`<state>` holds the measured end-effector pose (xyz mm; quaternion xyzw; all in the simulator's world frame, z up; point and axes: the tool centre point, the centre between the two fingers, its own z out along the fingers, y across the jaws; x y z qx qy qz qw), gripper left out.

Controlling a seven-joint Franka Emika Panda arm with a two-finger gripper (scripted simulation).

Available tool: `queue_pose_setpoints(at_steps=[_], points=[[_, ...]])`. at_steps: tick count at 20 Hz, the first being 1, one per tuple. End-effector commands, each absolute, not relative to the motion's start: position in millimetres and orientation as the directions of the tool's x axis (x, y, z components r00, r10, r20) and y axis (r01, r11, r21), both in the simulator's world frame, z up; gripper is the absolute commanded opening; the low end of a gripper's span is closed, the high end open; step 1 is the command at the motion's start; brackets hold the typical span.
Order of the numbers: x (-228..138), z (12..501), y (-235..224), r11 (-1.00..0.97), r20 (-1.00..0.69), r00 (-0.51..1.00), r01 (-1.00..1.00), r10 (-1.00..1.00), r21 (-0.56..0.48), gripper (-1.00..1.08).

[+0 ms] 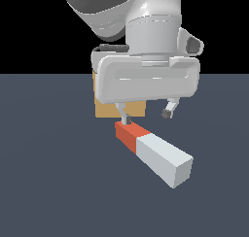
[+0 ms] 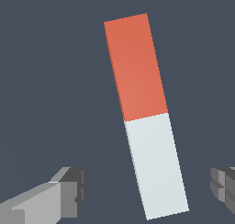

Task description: Insert the peg into the horizontal hole in a box.

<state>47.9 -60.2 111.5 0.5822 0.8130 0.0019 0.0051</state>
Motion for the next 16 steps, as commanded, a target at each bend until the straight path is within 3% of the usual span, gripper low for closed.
queue_pose_setpoints(at_steps=[1,16], points=[[55,101,-63,0.377,-0.004,-0.377,0.926,0.926,0.007,1.0],[76,73,-67,0.523,0.0,-0.523,0.852,0.852,0.0,1.0]])
